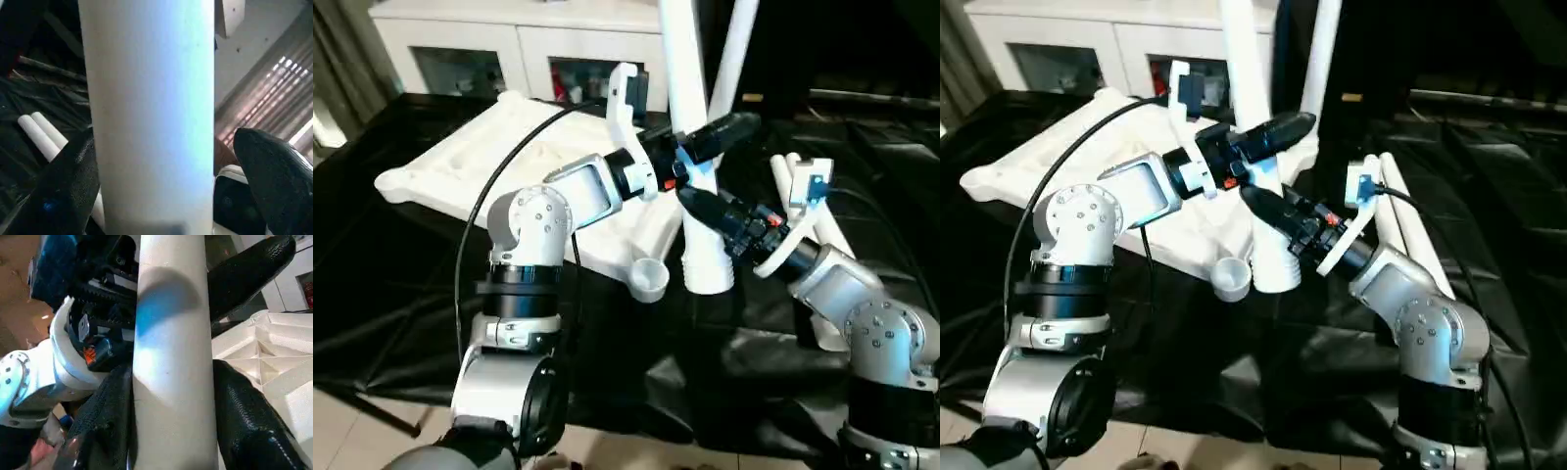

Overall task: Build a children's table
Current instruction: Rotate table base

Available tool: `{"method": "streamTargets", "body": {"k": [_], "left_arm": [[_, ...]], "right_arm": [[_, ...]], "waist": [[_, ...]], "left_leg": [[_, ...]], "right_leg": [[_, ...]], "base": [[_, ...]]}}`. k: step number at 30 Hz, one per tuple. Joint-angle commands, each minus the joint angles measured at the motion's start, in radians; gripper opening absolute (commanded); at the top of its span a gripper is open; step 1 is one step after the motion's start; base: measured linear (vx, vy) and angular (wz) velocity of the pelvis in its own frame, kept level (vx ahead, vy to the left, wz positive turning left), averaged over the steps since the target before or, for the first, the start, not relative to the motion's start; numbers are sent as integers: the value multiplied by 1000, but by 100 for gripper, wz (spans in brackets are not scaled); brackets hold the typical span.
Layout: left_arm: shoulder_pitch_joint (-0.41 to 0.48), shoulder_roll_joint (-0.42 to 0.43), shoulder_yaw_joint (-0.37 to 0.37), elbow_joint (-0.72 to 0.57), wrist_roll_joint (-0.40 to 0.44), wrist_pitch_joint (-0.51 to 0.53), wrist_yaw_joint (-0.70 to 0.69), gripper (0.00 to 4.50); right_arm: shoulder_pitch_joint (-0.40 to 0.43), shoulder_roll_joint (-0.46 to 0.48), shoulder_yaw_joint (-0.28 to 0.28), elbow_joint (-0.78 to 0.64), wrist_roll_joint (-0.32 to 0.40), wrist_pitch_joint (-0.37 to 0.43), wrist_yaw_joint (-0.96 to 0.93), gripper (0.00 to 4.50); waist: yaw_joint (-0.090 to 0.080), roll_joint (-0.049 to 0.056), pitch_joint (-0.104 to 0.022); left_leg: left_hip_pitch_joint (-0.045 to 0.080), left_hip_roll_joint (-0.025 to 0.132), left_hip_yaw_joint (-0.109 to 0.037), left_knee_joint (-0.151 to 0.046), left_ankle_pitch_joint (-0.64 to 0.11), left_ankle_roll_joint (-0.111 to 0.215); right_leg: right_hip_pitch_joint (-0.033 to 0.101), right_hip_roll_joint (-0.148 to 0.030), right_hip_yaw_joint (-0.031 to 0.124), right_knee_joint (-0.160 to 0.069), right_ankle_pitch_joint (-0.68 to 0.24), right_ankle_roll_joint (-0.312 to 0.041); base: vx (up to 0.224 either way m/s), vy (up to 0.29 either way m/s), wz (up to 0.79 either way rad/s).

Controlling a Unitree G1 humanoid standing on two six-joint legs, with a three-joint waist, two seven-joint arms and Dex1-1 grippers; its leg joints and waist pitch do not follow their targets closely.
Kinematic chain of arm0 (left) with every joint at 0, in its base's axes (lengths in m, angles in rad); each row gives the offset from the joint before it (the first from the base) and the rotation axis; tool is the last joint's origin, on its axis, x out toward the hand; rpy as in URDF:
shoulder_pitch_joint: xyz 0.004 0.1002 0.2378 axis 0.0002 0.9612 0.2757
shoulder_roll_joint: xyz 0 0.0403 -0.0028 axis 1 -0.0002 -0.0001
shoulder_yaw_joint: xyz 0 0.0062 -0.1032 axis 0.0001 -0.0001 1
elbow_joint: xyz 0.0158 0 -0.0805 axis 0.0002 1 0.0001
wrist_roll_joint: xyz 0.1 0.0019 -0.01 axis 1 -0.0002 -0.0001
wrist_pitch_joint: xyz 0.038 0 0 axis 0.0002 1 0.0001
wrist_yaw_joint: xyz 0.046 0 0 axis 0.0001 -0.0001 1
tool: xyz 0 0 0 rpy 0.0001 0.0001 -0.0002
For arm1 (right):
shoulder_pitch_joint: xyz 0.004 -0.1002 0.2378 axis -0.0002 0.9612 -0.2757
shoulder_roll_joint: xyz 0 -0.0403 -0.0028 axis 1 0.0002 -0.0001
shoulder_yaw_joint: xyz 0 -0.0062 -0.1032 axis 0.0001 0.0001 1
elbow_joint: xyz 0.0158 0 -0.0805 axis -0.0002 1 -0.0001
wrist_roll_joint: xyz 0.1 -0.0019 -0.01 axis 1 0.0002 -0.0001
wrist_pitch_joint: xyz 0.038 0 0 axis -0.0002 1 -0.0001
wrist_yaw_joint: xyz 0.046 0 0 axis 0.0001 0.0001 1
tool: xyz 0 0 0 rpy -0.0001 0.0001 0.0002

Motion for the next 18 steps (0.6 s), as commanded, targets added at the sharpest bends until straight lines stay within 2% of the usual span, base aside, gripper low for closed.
{"method": "streamTargets", "body": {"k": [1,5,8,10,11,13,14,15,17,18], "left_arm": [[-21,-6,7,12,-18,-1,17,450],[-22,-5,4,10,-19,-2,27,450],[-16,-2,-2,12,16,-11,73,413],[-14,2,-18,17,61,-31,119,413],[-14,2,-18,17,61,-31,119,387],[-19,-9,-10,31,90,-52,180,375],[-19,-9,-10,31,90,-52,180,368],[-25,-22,-1,42,108,-71,231,356],[-27,-27,4,45,107,-74,247,331],[-27,-29,-2,47,116,-78,264,327]], "right_arm": [[-18,-9,28,-7,-7,-16,14,186],[-25,-24,55,3,-32,-42,14,186],[-34,-31,85,10,-86,-74,-15,186],[-39,-41,130,19,-151,-109,-43,186],[-39,-41,130,19,-151,-109,-43,186],[-51,-29,169,44,-233,-158,-114,186],[-51,-29,169,44,-233,-158,-114,186],[-62,-15,199,70,-291,-197,-164,186],[-68,-3,207,81,-310,-209,-187,186],[-81,19,215,103,-338,-224,-229,186]], "waist": [[4,-25,-80],[3,-30,-79],[2,-31,-79],[0,-27,-79],[-3,-30,-79],[-4,-31,-79],[-4,-31,-80],[-3,-30,-80],[-6,-29,-81],[-4,-32,-82]], "left_leg": [[5,25,-14,-56,-79,54],[5,26,-14,-56,-75,56],[4,26,-15,-56,-74,51],[5,27,-16,-56,-74,47],[5,26,-16,-56,-77,45],[3,25,-16,-55,-73,39],[4,24,-15,-55,-75,39],[5,25,-16,-55,-74,39],[5,26,-16,-55,-75,40],[6,26,-16,-55,-70,44]], "right_leg": [[60,-51,42,-80,-234,-157],[61,-51,43,-79,-231,-152],[61,-50,43,-77,-224,-151],[61,-50,43,-78,-227,-146],[61,-49,43,-79,-227,-140],[61,-49,43,-78,-228,-135],[62,-49,43,-78,-229,-132],[61,-50,44,-77,-225,-134],[59,-49,43,-76,-208,-144],[60,-49,44,-73,-194,-150]], "base": [[0,0,0],[0,0,0],[0,0,0],[0,0,0],[0,0,0],[0,0,0],[0,0,0],[0,0,0],[0,0,0],[0,0,0]]}}
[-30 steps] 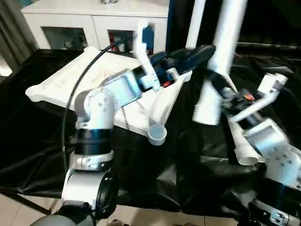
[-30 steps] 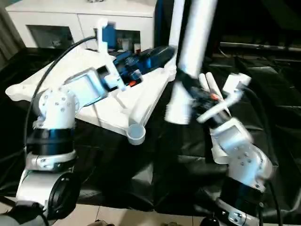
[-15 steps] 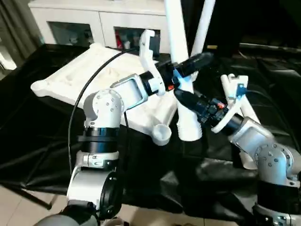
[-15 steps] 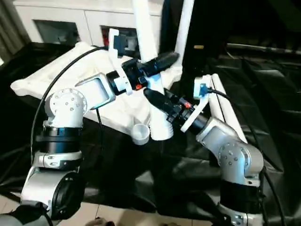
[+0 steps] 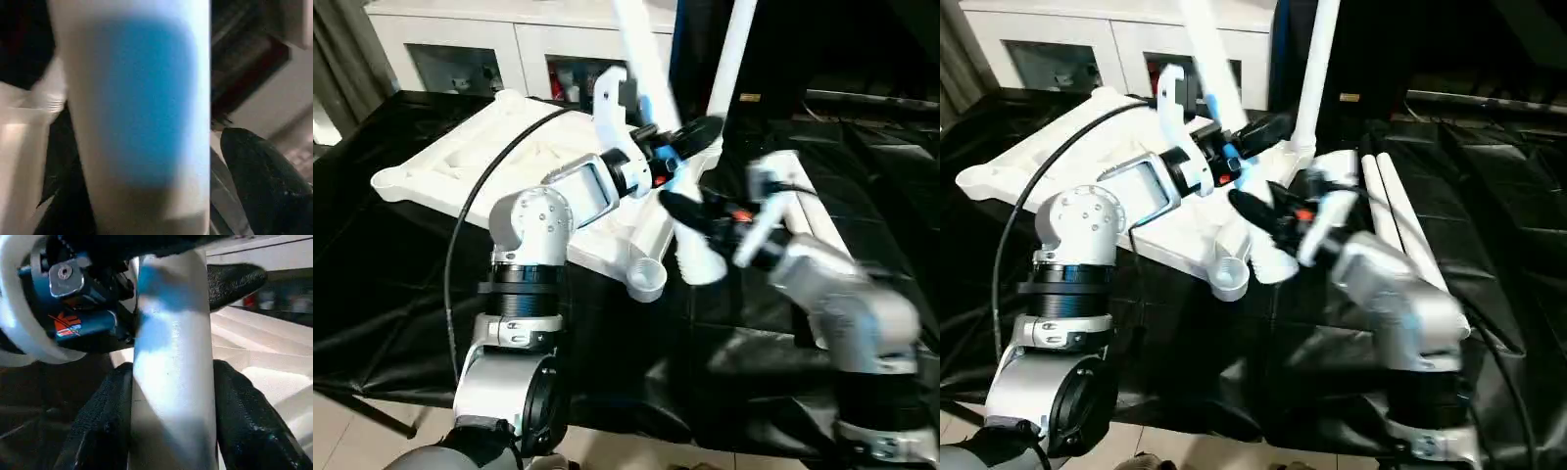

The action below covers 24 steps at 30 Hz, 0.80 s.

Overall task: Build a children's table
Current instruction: Rotate table base

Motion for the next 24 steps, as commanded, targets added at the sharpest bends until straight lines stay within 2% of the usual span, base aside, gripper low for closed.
{"method": "streamTargets", "body": {"k": [1,2,3,6,7,11,13,19,20,21,22,24], "left_arm": [[-23,-15,-15,-1,9,-3,18,327],[-19,-14,-26,-2,24,-3,30,311],[-17,-15,-27,-4,27,-4,39,288],[-12,-28,-17,-12,23,-10,69,277],[-12,-29,-16,-12,23,-11,70,254],[-12,-38,-4,-14,19,-21,93,239],[-10,-40,-2,-18,11,-19,83,203],[-7,-31,-10,-24,8,-32,60,190],[-6,-18,-26,-24,14,-47,34,189],[-6,-12,-33,-23,17,-53,20,189],[-5,-6,-40,-24,20,-54,9,189],[-1,34,-92,-25,42,-65,-67,189]], "right_arm": [[-29,10,10,30,-38,-18,-53,186],[-39,21,15,48,-59,-30,-83,186],[-42,23,20,55,-67,-38,-88,186],[-52,31,28,74,-92,-62,-115,186],[-53,32,29,76,-94,-64,-116,186],[-60,34,41,90,-116,-83,-123,186],[-60,33,48,89,-119,-86,-121,186],[-58,27,71,91,-133,-115,-105,186],[-54,27,69,81,-103,-101,-72,186],[-52,28,64,75,-77,-86,-50,221],[-50,26,62,69,-67,-81,-40,221],[-46,-17,78,51,-57,-52,14,258]], "waist": [[-1,-23,-82],[-2,-22,-83],[-3,-25,-82],[0,-23,-82],[0,-24,-82],[-1,-28,-82],[-1,-28,-81],[-2,-27,-82],[-1,-27,-82],[-1,-27,-83],[-1,-27,-82],[0,-17,-83]], "left_leg": [[6,26,-16,-56,-69,45],[8,27,-16,-56,-68,47],[7,27,-15,-56,-69,48],[8,28,-15,-55,-70,49],[8,28,-15,-55,-69,49],[8,27,-15,-56,-81,50],[8,27,-15,-55,-83,52],[8,27,-15,-55,-77,56],[8,26,-15,-54,-75,57],[8,27,-15,-54,-78,61],[8,27,-15,-55,-78,63],[11,27,-16,-54,-79,65]], "right_leg": [[59,-48,44,-72,-188,-154],[59,-49,43,-72,-182,-160],[59,-48,44,-71,-176,-164],[60,-49,45,-69,-159,-168],[60,-49,46,-68,-156,-170],[61,-48,45,-68,-153,-171],[62,-49,46,-69,-156,-169],[62,-48,46,-66,-138,-176],[62,-48,46,-67,-134,-177],[62,-48,47,-65,-132,-178],[63,-48,47,-66,-129,-180],[61,-47,47,-64,-120,-184]], "base": [[0,0,0],[0,0,0],[0,0,0],[0,0,0],[0,0,0],[0,0,0],[0,0,0],[0,0,0],[0,0,0],[0,0,0],[0,0,0],[0,0,0]]}}
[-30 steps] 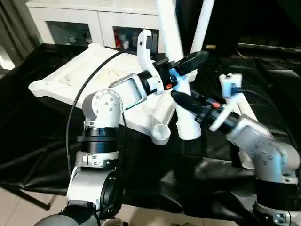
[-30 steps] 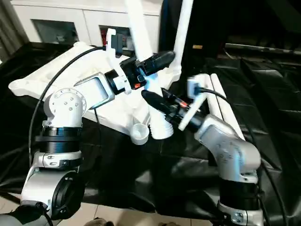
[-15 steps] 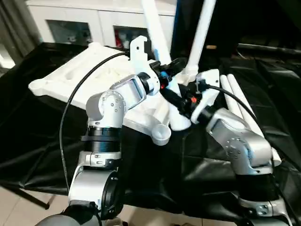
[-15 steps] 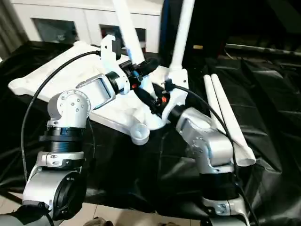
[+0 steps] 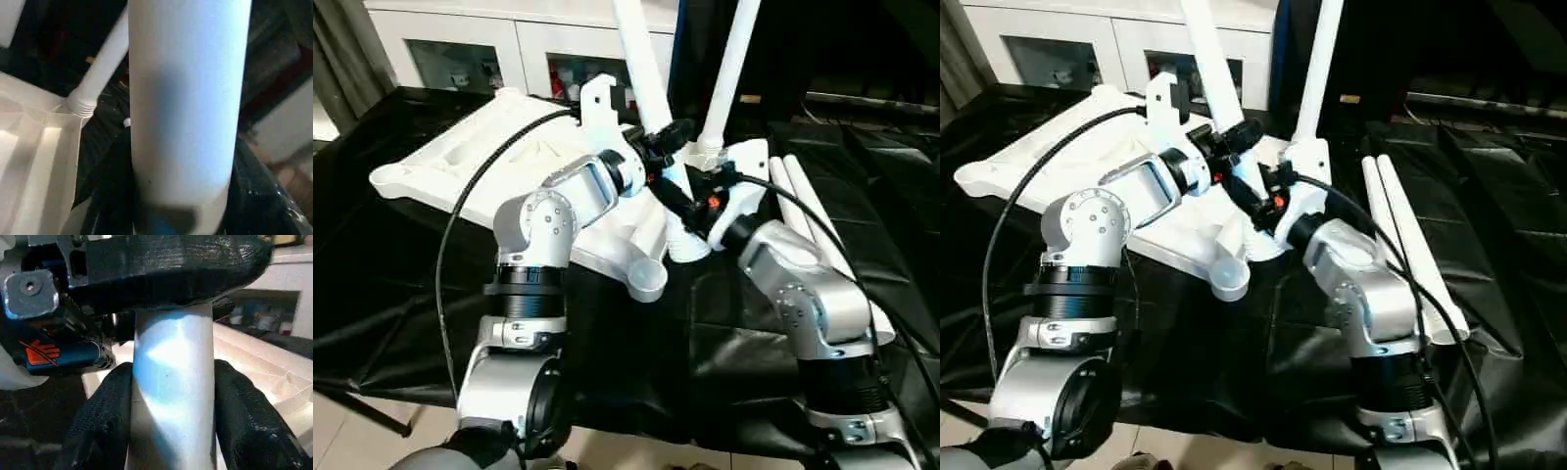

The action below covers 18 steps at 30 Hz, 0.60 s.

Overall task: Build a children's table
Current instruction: Rotate table base

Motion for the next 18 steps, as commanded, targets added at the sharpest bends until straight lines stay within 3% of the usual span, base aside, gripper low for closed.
{"method": "streamTargets", "body": {"k": [1,4,8,12,18], "left_arm": [[-13,25,-69,-25,9,-22,-104,189],[-15,88,-137,-28,28,-34,-226,189],[-25,135,-162,-30,9,-19,-329,189],[-31,169,-176,-36,-30,-4,-424,189],[-19,183,-170,-66,-93,37,-513,188]], "right_arm": [[3,-42,37,-22,23,56,77,261],[1,-119,39,-36,42,118,143,293],[-15,-207,18,-57,136,232,258,302],[-37,-253,-5,-57,205,287,332,302],[-57,-266,-17,-55,265,318,394,302]], "waist": [[-1,-8,-82],[0,-7,-83],[3,-4,-83],[2,-10,-84],[5,-8,-83]], "left_leg": [[10,27,-17,-56,-81,65],[12,28,-16,-55,-74,60],[11,29,-17,-54,-82,59],[11,29,-16,-53,-92,56],[13,32,-16,-53,-95,47]], "right_leg": [[63,-45,45,-67,-122,-181],[65,-47,46,-63,-103,-194],[69,-49,47,-61,-97,-213],[70,-51,46,-62,-116,-221],[66,-51,46,-59,-124,-241]], "base": [[0,0,0],[0,0,0],[0,0,0],[0,0,0],[0,0,0]]}}
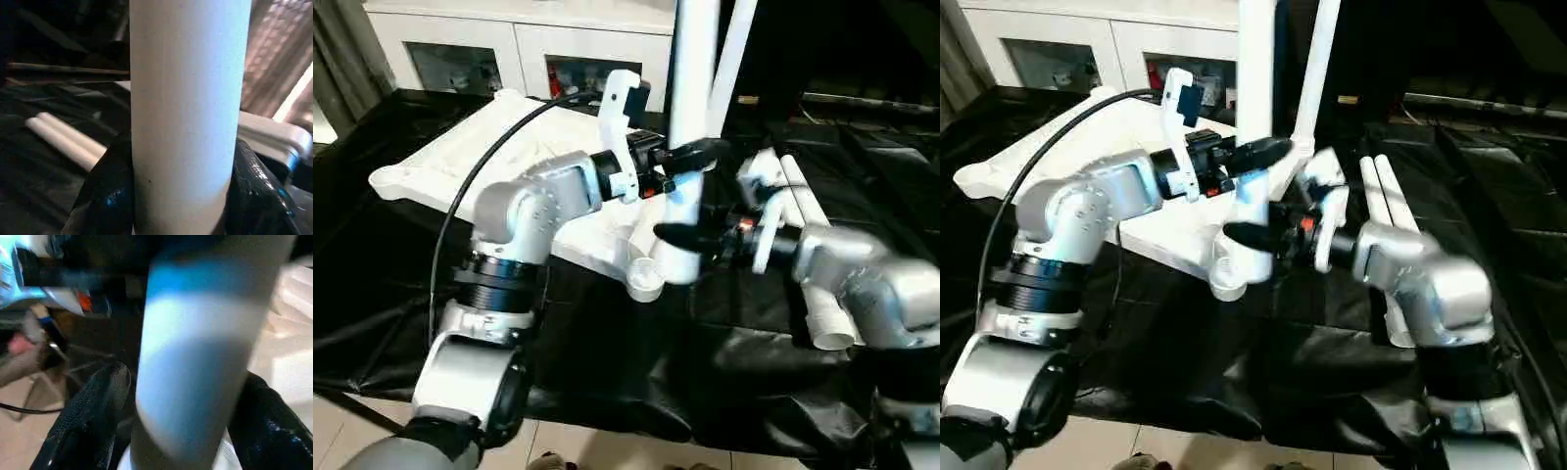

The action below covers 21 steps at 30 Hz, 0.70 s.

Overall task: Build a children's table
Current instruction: Rotate table base

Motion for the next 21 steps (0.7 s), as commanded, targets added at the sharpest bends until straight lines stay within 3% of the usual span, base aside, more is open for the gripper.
{"method": "streamTargets", "body": {"k": [1,12,21], "left_arm": [[-6,7,-5,-41,-22,16,-26,188],[5,28,-16,-72,-58,46,-87,188],[10,49,-42,-63,-34,43,-106,188]], "right_arm": [[-4,-12,-3,-15,23,16,22,302],[9,-38,30,-16,36,37,68,302],[5,-60,48,-11,34,31,100,302]], "waist": [[3,-9,-82],[5,-8,-83],[4,-9,-84]], "left_leg": [[9,31,-16,-56,-93,46],[8,29,-16,-55,-85,38],[9,30,-16,-55,-93,32]], "right_leg": [[66,-51,44,-62,-124,-239],[67,-51,45,-62,-136,-224],[67,-51,45,-63,-137,-227]], "base": [[0,0,0],[0,0,0],[0,0,0]]}}
